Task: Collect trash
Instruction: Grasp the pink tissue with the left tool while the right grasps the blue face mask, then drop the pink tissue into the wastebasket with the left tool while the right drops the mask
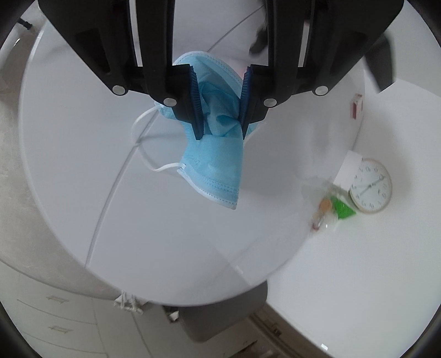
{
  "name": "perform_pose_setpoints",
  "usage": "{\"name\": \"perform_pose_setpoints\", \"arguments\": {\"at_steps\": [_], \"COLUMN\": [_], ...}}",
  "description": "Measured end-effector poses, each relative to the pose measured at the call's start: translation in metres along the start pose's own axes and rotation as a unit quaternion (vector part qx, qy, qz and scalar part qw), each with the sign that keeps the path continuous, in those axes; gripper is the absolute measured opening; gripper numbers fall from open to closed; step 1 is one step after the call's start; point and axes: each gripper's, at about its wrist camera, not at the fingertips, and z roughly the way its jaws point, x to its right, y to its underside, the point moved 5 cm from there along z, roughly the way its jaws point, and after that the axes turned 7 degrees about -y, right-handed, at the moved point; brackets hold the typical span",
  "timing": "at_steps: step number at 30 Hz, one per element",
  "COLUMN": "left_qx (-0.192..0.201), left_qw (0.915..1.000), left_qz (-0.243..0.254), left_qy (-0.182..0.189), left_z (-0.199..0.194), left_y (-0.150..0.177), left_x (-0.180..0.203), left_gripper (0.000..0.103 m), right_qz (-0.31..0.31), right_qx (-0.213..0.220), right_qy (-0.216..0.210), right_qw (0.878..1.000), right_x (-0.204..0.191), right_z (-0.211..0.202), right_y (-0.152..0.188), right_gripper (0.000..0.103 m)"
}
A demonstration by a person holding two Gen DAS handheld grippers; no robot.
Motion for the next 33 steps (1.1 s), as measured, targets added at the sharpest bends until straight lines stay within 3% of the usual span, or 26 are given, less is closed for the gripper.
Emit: {"name": "perform_pose_setpoints", "arguments": {"at_steps": [5,7,12,16,23,33], "left_qx": [-0.016,-0.024,-0.021,-0.033,0.002,0.026], "left_qw": [0.9998,0.9997,0.9997,0.9992,0.9987,0.9922], "left_qz": [-0.005,0.002,0.011,0.0,-0.007,0.051], "left_qy": [0.004,0.009,0.008,0.021,0.049,0.111], "left_z": [0.026,0.032,0.033,0.023,-0.043,-0.126], "left_y": [-0.007,-0.006,-0.002,0.003,0.015,0.048], "left_x": [0.001,0.004,0.008,0.007,0.021,0.102], "left_gripper": [0.067,0.052,0.029,0.028,0.028,0.028], "right_qz": [0.012,0.012,0.003,-0.013,-0.043,-0.028], "right_qx": [0.017,0.018,0.012,0.01,0.013,0.041], "right_qy": [0.003,0.007,0.024,0.037,0.06,0.115], "right_qw": [1.0,1.0,1.0,0.999,0.997,0.992], "right_x": [0.011,0.015,0.02,0.014,0.005,0.03], "right_z": [-0.023,-0.031,-0.039,-0.047,-0.081,-0.181], "right_y": [0.005,0.009,0.019,0.028,0.058,0.141], "right_gripper": [0.025,0.025,0.025,0.025,0.025,0.025]}}
